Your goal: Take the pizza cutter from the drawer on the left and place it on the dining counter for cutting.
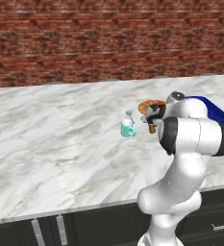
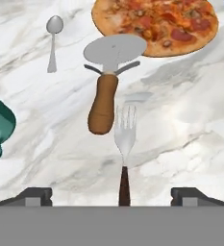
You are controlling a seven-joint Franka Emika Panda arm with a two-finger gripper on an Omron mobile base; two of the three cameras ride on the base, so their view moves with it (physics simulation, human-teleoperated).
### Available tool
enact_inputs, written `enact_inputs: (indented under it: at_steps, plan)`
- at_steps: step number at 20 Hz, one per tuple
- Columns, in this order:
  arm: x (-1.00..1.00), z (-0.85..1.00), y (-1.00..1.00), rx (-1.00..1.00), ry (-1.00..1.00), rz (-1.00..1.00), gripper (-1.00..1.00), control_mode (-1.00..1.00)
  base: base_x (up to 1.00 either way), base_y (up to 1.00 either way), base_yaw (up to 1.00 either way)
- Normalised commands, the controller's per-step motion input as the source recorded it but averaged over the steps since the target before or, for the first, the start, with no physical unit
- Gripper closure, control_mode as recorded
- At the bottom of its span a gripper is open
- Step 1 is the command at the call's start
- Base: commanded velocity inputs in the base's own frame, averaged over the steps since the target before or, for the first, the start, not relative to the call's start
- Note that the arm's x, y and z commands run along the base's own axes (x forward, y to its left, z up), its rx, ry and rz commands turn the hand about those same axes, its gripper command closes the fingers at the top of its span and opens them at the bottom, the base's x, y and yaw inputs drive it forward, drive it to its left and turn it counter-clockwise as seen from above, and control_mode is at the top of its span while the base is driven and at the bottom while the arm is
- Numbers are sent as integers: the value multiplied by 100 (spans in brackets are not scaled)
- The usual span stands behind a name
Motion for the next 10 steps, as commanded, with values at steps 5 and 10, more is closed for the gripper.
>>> enact_inputs:
  at_steps: [5,10]
  plan:
    - [-86,90,45,-2,0,0,-100,-100,0,0,0]
    - [-93,100,19,0,0,0,-100,-100,0,0,0]
